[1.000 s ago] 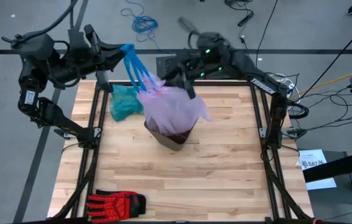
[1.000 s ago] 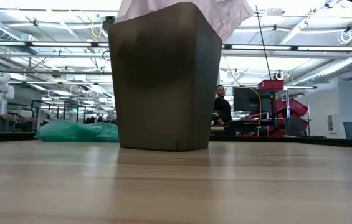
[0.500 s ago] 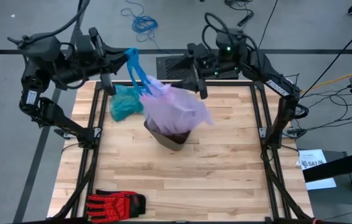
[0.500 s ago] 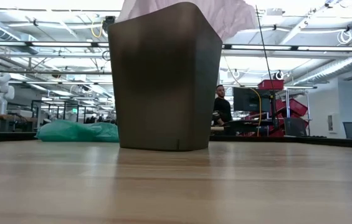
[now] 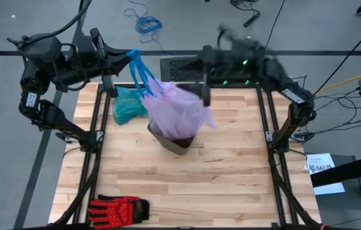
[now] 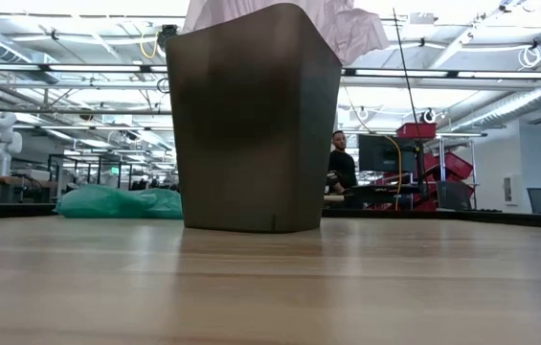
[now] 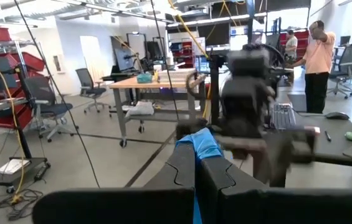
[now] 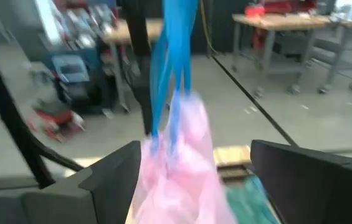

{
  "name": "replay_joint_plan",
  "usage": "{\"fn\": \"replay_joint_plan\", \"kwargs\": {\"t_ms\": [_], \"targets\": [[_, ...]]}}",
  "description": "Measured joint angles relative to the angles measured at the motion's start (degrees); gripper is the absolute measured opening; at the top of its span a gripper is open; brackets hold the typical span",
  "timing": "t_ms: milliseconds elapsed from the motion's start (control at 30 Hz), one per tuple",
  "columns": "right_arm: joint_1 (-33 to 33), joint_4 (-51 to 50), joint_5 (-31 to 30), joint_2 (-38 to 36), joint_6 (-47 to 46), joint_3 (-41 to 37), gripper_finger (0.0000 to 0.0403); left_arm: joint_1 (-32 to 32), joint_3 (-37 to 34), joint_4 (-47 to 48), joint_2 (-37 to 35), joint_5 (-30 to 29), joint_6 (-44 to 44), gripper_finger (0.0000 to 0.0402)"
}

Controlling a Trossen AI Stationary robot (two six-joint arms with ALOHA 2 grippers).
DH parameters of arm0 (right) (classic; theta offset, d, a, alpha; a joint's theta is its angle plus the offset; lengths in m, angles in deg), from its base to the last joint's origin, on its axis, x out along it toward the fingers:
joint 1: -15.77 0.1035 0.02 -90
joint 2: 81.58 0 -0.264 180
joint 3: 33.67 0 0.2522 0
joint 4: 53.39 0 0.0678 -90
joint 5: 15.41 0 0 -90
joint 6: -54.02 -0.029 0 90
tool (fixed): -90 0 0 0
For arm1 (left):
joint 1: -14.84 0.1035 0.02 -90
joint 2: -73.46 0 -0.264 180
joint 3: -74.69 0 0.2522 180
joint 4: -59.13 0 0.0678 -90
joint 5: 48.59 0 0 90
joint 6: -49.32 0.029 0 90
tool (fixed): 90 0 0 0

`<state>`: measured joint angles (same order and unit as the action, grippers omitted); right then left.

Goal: Place trash/remove bag and relplace
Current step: Remove the pink trash bag from the black trash bin

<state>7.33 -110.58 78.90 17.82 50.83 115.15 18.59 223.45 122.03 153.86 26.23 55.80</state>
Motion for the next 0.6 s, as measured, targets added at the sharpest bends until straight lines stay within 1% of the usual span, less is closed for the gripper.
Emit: {"fn": "replay_joint_plan", "kwargs": {"t_ms": [100,300,367,500,600], "targets": [[3.2,-1.4,-6.8,2.3,2.7,-0.1,0.0297,0.0,0.0,0.1,0.0,0.0,0.0,0.0],[6.1,-2.4,-17.2,5.9,2.2,0.0,0.0297,0.0,0.0,0.7,-0.3,0.2,0.0,0.0],[6.1,-2.8,-17.9,7.7,1.3,0.0,0.0297,0.0,0.0,0.7,-0.5,0.5,0.0,0.0],[6.5,-0.9,-14.6,10.4,-3.2,-0.2,0.0297,0.0,0.0,0.7,-1.1,1.5,0.1,0.0],[8.0,2.1,-13.5,12.1,-3.4,0.0,0.0297,0.0,0.0,0.7,-1.4,1.5,0.1,0.0]]}}
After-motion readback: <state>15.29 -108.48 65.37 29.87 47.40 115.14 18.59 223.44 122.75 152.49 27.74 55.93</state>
